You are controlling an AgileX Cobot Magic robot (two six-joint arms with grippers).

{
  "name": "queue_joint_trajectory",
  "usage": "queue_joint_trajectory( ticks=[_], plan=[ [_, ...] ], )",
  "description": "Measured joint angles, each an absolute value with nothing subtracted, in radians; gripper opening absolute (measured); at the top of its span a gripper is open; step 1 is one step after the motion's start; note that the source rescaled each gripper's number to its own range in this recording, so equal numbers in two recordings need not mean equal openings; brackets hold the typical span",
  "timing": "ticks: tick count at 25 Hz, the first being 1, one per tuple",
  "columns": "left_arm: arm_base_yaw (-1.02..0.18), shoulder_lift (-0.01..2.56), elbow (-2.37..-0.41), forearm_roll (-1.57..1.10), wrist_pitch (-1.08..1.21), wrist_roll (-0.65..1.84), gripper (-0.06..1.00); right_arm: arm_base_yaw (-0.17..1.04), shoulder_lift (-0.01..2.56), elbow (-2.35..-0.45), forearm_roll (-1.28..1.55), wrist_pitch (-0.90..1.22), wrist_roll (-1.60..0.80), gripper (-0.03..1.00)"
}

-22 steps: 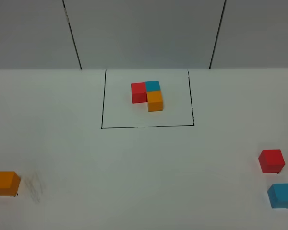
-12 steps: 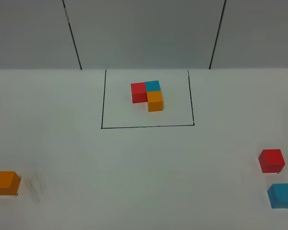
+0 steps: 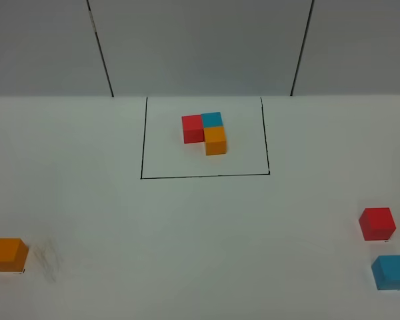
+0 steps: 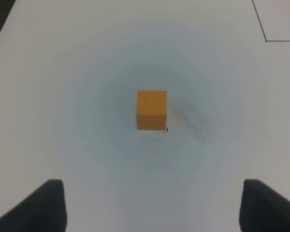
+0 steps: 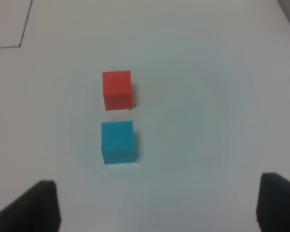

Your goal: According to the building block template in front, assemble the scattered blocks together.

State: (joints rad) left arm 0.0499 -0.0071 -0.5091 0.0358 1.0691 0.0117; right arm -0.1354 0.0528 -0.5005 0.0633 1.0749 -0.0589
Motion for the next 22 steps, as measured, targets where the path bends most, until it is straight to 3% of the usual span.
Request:
queue_joint_trajectory(
  ticks=[22],
  plan=[
    [0.050,0.049,-0.538,0.038,1.056,0.012,0.80,-0.135,0.053,-0.501,0.063,1.075,-0.058,0.87]
  ],
)
